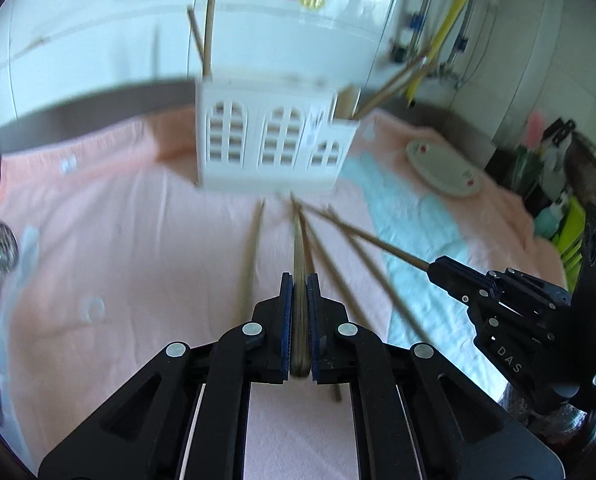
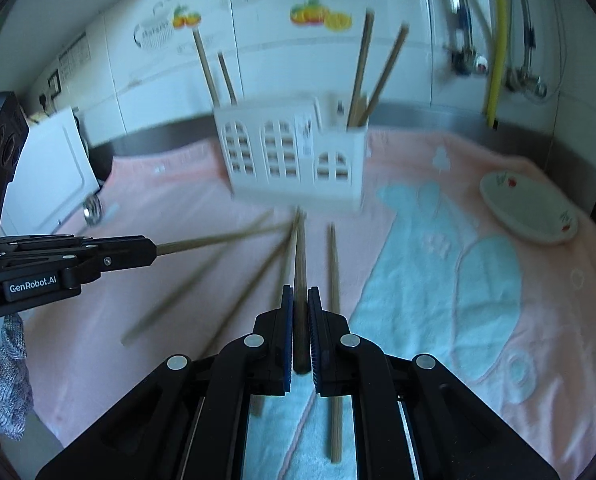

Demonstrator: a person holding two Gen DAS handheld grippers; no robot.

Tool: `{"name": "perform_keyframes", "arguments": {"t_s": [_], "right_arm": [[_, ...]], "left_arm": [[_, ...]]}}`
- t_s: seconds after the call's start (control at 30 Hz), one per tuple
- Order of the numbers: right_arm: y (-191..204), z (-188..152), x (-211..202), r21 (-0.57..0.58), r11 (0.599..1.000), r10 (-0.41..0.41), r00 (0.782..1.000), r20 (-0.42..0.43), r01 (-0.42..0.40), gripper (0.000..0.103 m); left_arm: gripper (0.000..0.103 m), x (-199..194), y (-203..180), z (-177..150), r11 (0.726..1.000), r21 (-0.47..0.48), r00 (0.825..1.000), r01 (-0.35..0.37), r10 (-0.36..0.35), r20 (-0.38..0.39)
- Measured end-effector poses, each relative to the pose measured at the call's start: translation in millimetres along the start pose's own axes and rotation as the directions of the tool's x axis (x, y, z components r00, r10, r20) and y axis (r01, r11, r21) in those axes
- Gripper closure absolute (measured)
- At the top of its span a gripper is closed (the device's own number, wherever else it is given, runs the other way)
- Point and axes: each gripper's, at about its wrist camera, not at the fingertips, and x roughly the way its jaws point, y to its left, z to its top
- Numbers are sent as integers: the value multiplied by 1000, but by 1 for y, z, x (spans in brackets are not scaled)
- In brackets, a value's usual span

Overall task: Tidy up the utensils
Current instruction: 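Lift both chopsticks upright and carry them over the white holder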

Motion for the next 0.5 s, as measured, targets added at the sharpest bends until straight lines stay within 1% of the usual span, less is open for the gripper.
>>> {"name": "perform_keyframes", "arguments": {"t_s": [0.07,0.2,0.37,0.5], "right_arm": [[2,12,-9,-8,1000,1,999,36,0,96],[5,34,-16,-24,1000,8,997,79,-6,96],[6,63,-20,-53,999,16,996,89,-11,96],[3,92,-24,-61,998,37,996,77,-32,96]], "left_arm": [[97,-10,-2,10,1000,15,999,-2,1,35],[97,-21,-7,29,999,45,998,5,-8,68],[97,-27,-11,52,997,82,996,3,-10,85],[97,-29,-11,73,995,99,996,13,-21,83]]}}
